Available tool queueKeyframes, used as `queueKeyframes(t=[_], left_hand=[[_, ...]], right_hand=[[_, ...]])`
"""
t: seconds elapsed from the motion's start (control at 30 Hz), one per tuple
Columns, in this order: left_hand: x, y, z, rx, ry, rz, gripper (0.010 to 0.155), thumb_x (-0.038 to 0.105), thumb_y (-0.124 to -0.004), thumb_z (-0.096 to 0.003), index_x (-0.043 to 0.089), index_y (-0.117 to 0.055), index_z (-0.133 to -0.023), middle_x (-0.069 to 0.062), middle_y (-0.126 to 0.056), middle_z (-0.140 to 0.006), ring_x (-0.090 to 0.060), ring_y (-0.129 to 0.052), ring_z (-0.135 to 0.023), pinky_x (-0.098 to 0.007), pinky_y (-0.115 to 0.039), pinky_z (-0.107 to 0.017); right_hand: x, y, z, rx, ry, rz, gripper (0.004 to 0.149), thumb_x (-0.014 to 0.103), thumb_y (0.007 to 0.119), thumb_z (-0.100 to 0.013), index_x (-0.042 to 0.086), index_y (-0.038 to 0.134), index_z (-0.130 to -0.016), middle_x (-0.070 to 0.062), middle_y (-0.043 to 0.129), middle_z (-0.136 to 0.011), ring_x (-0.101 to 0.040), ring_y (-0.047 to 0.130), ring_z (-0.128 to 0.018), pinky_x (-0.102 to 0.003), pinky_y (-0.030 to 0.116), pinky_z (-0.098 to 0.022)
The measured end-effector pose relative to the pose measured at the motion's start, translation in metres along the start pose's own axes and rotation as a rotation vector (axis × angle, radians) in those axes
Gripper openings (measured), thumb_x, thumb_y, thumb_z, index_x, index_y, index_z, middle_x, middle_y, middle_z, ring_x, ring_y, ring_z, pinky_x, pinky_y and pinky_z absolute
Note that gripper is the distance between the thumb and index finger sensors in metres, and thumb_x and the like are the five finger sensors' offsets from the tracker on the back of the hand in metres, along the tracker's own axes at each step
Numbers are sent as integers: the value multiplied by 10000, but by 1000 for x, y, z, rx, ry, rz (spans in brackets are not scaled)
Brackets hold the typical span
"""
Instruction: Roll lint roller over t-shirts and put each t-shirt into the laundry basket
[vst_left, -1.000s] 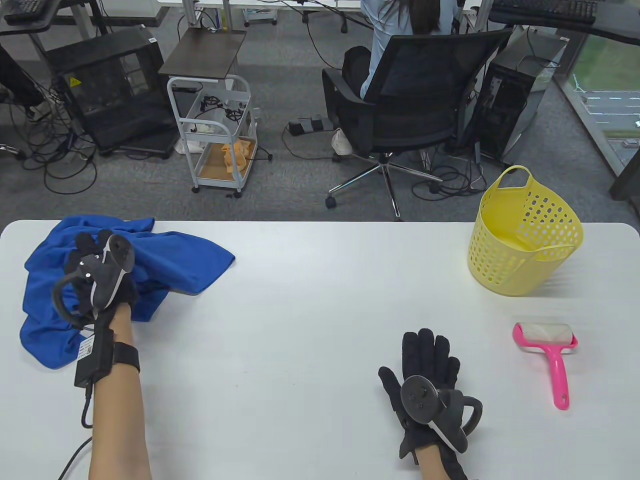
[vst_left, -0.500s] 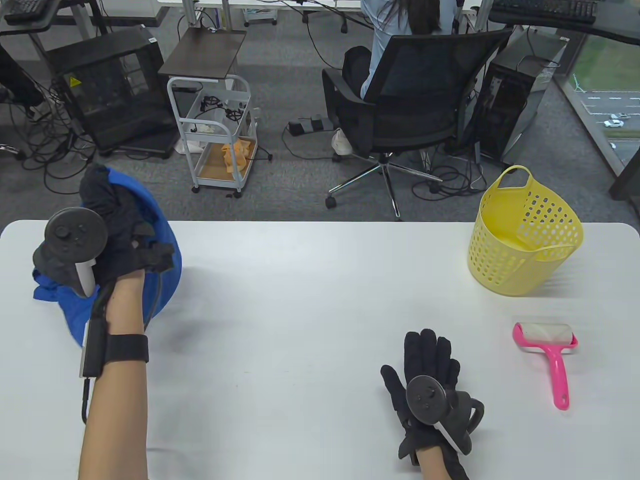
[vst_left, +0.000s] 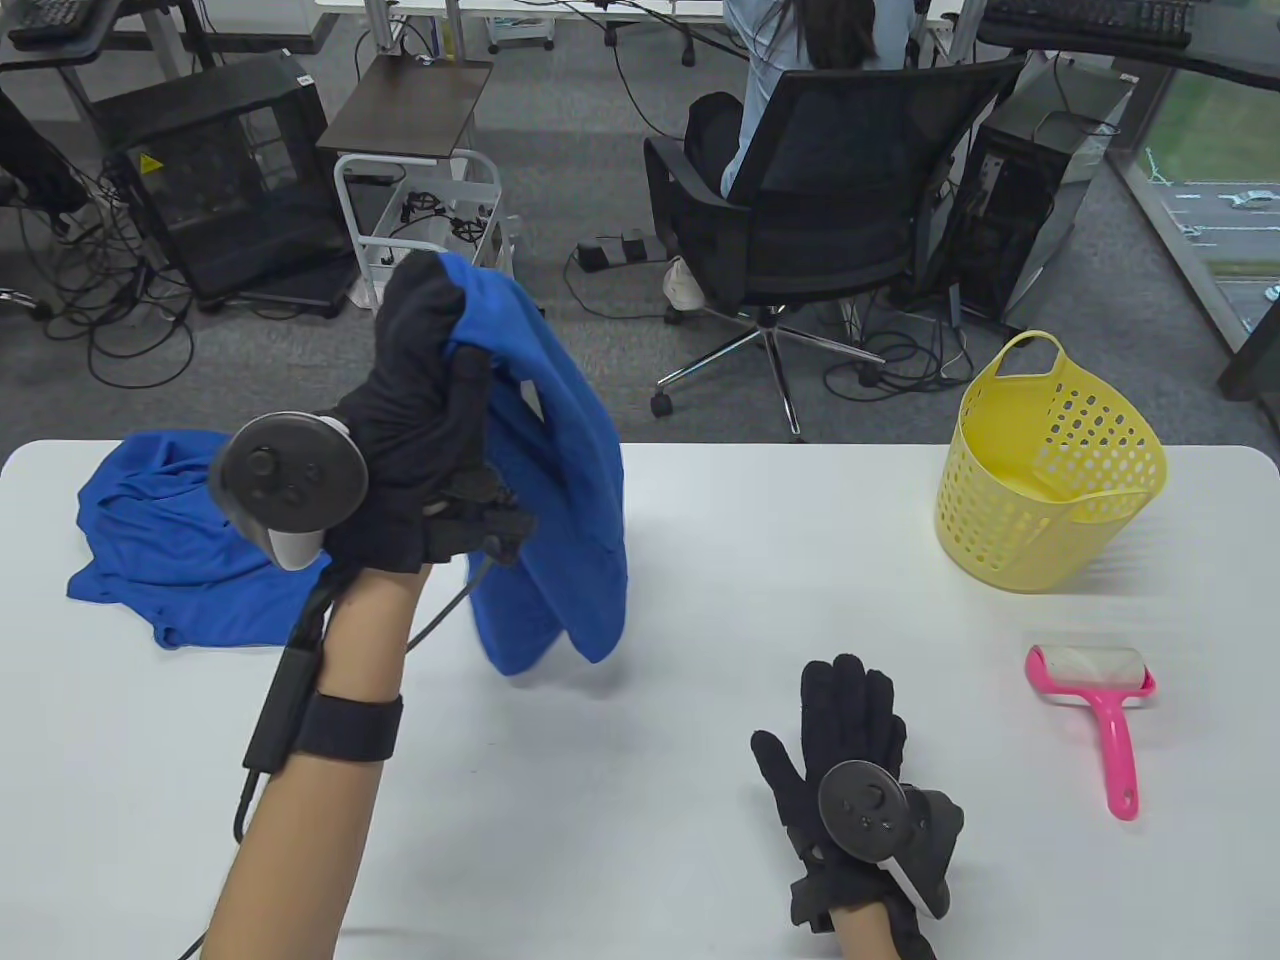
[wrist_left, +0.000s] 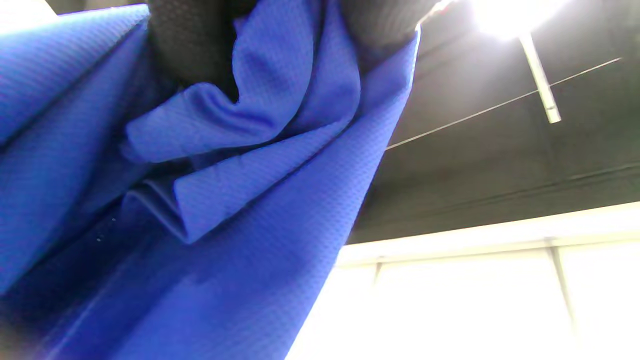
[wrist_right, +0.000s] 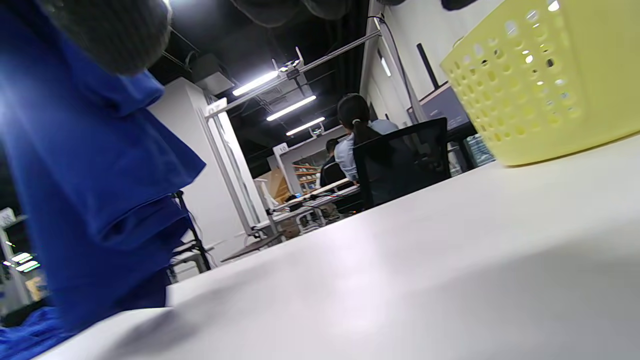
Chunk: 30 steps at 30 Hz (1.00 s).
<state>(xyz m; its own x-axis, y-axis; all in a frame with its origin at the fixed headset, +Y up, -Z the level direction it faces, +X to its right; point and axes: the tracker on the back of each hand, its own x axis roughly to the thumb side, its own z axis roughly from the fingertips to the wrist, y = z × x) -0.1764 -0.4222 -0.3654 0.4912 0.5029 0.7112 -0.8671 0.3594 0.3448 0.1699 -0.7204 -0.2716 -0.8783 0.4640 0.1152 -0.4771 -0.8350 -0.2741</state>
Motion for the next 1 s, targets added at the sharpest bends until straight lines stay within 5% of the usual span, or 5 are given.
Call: queueKeyframes(t=[0.17, 0.37, 0.5, 0.73, 1.0], left_hand=[[40, -32, -6, -145, -7, 108, 476, 392, -617, -535, 270, -472, -972, -67, -462, -1097, -210, -812, -998, -380, -759, -737], [44, -60, -8, -300, 26, 46, 435, 360, -689, -527, 250, -598, -938, -72, -628, -1046, -245, -936, -914, -438, -832, -679], [33, -59, -7, -308, 82, -10, 436, 368, -688, -529, 257, -601, -942, -67, -620, -1051, -254, -920, -915, -454, -808, -689], [-4, -25, -13, -395, 139, -296, 411, 471, -740, -516, 292, -665, -878, 26, -611, -1035, -192, -852, -913, -475, -687, -762], [-6, -36, -8, -578, 8, -678, 652, 631, -941, -340, 338, -625, -830, 85, -634, -917, -167, -800, -834, -511, -574, -810]], right_hand=[[25, -34, -25, -15, -71, -254, 922, 658, 631, -488, 187, 111, -1088, -188, 78, -1167, -492, 190, -1029, -660, 381, -718], [73, -56, -63, -130, -152, -292, 1001, 694, 665, -397, 168, 172, -1092, -208, 257, -1176, -424, 561, -1019, -606, 603, -691], [77, -58, -91, -207, -114, -109, 411, 494, 692, -514, 354, 746, -897, 56, 933, -862, -106, 1010, -595, -310, 897, -454], [25, -128, -132, -206, 12, -320, 403, 488, 698, -522, 322, 792, -878, 54, 987, -705, -87, 996, -364, -181, 867, -201], [41, -207, -156, -246, -24, -369, 395, 498, 709, -547, 265, 829, -842, 138, 982, -489, 10, 948, -178, -99, 830, -76]])
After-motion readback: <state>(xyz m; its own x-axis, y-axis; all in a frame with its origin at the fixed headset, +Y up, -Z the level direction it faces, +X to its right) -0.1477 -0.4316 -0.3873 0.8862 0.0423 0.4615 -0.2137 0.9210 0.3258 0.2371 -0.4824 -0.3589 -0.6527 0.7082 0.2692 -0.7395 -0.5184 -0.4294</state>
